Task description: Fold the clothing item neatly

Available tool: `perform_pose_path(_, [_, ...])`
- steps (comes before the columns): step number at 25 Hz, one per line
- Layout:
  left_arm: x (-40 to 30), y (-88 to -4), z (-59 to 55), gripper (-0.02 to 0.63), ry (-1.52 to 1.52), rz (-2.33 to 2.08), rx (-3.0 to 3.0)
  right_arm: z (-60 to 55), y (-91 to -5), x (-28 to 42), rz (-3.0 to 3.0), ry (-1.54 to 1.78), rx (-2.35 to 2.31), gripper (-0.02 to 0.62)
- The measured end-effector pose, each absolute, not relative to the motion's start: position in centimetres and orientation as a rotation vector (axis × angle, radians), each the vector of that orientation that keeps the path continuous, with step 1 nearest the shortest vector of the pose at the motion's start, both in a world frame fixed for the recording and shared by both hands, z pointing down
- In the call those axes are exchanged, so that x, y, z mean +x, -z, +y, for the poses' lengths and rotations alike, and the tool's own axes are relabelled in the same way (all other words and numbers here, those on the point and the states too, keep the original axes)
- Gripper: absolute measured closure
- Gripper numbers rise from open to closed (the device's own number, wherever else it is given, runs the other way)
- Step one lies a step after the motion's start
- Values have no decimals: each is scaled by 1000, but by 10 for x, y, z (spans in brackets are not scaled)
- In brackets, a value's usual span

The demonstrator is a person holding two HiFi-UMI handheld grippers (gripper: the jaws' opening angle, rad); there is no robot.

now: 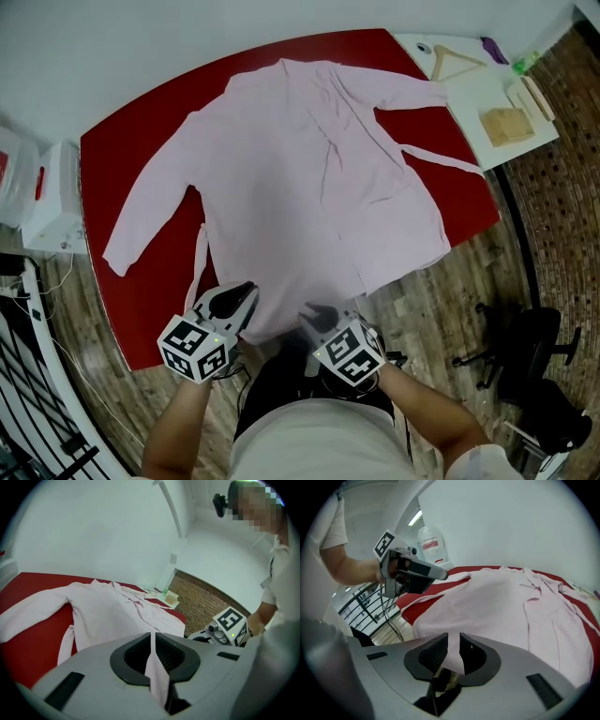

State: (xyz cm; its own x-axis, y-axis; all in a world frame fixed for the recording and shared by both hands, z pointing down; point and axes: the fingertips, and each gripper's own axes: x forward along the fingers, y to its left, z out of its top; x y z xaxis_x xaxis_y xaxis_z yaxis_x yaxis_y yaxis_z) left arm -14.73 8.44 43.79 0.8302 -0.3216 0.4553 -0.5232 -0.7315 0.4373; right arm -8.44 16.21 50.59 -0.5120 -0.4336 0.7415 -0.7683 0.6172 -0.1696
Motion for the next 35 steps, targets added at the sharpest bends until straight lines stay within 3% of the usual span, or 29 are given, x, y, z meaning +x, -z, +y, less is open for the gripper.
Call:
perform_pose_path(4, [-114,-430,77,600,-456,-589,2468,165,-508,-37,-2125,-597,1028,520])
perform_pose_path(19, [-2,-448,35,595,-627,-603,2524,191,-535,75,-2010,-607,1235,520])
perform_pose_path(25, [22,-450,7,507,-704,-602,2544,197,-561,77,-1941,-598,1262,479])
perform_pose_path(35, [47,-451,-77,457,-725,-657,2503,201,-605,70,-1778,-653,1288,472])
